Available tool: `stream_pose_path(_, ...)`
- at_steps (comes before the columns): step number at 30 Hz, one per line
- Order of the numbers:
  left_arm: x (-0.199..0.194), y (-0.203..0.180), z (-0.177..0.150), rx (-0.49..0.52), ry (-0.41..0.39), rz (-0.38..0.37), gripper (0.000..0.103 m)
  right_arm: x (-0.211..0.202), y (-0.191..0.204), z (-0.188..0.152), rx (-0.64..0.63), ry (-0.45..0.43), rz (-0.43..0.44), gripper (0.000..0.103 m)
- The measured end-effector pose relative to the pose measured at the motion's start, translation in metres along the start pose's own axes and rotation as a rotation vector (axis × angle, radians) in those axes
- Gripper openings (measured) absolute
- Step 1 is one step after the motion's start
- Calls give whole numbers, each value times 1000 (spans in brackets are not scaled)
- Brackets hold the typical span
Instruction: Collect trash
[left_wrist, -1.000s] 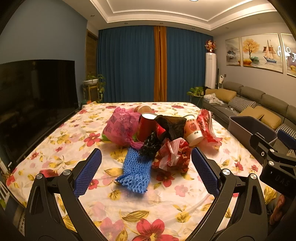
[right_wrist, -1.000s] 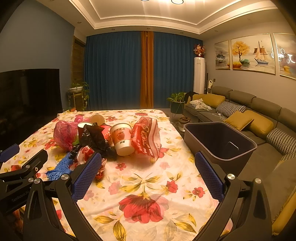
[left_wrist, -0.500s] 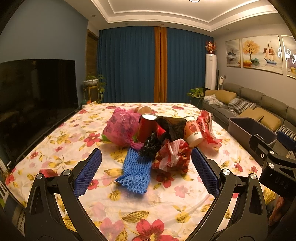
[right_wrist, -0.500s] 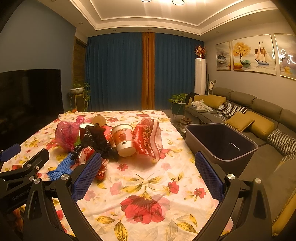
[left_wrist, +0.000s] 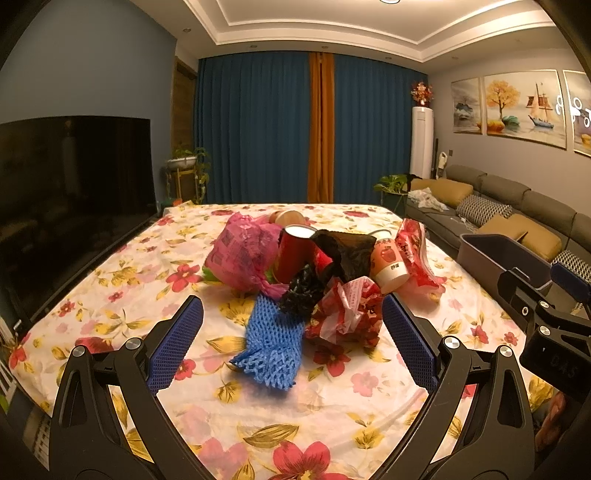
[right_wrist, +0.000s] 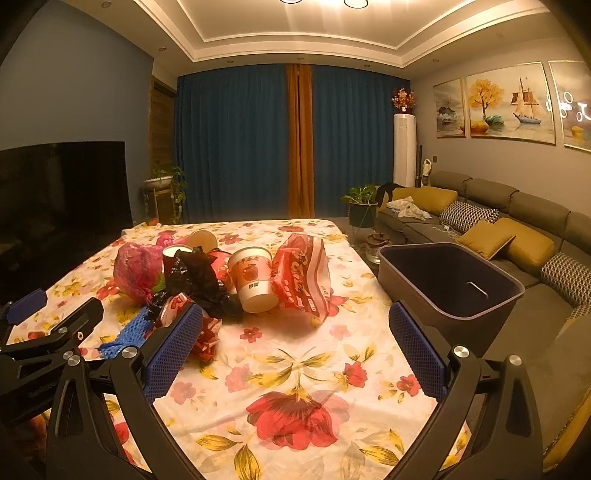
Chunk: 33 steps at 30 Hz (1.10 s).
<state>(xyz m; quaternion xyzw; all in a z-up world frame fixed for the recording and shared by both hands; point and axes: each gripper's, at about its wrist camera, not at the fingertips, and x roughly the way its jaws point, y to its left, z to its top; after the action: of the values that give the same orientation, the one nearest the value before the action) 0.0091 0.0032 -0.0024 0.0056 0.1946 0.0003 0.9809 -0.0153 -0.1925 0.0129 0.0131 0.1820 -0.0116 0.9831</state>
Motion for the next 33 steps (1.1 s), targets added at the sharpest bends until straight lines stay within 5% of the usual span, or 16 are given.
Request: stream_pose_path(33, 27, 11, -7, -18, 12, -7, 96, 27, 2, -8, 12, 31, 56, 98)
